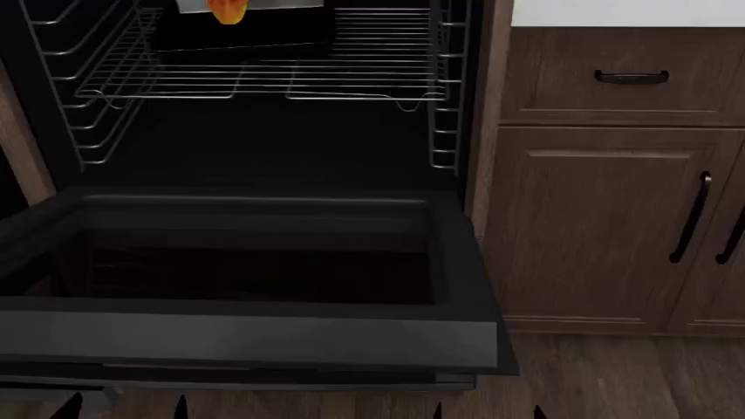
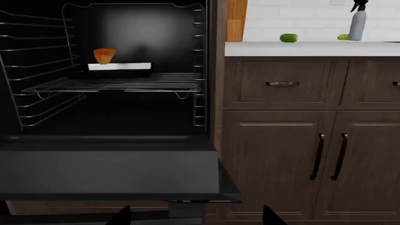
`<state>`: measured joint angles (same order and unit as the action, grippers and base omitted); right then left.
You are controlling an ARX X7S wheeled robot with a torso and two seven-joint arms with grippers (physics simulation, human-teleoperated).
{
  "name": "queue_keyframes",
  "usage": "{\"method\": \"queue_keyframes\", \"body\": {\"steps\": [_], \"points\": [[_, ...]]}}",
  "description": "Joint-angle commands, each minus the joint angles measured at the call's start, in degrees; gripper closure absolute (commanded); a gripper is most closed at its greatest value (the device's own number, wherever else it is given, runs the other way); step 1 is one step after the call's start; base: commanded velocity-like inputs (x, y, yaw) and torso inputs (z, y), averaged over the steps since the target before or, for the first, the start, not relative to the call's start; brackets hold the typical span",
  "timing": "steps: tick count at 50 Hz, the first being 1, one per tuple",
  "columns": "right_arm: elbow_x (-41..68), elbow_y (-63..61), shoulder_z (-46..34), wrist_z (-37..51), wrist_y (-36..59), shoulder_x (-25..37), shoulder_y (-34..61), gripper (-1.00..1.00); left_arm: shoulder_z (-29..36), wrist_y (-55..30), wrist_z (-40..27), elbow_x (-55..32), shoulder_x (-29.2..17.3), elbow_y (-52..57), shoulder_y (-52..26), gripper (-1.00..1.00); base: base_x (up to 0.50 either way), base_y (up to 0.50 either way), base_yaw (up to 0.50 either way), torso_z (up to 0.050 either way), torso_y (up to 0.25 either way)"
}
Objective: Close the oven door
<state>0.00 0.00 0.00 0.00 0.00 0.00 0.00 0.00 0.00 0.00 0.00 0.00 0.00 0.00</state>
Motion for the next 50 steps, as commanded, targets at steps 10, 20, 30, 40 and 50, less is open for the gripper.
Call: {"method": "queue_keyframes", "body": {"steps": [10, 20, 30, 40, 50], "points": [[2.7, -0.2, -3.1, 3.1, 0.1, 2.6, 0.0, -1.00, 3.1, 0.7, -2.8, -2.0, -2.5, -0.1, 0.1, -1.00, 0.00, 0.00, 0.00, 0.000, 0.000], [3.8, 0.1, -4.2, 4.1, 0.2, 3.6, 0.2, -1.00, 4.5, -0.4, -4.1, -2.5, -3.5, -0.4, -0.3, -1.00, 0.00, 0.00, 0.00, -0.023, 0.000], [4.7, 0.4, -5.0, 5.0, 0.0, 4.3, 0.5, -1.00, 5.2, -0.8, -5.3, -3.3, -4.2, -0.5, -0.7, -1.00, 0.00, 0.00, 0.00, -0.050, 0.000], [5.4, 0.5, -5.7, 5.6, -0.4, 4.9, 0.6, -1.00, 5.9, -0.4, -5.9, -4.0, -4.8, -0.5, -0.7, -1.00, 0.00, 0.00, 0.00, -0.050, 0.000], [5.8, 0.2, -6.6, 6.4, -0.5, 5.6, 0.4, -1.00, 6.8, 0.8, -6.7, -4.3, -5.5, -0.5, -0.4, -1.00, 0.00, 0.00, 0.00, -0.050, 0.000]]}}
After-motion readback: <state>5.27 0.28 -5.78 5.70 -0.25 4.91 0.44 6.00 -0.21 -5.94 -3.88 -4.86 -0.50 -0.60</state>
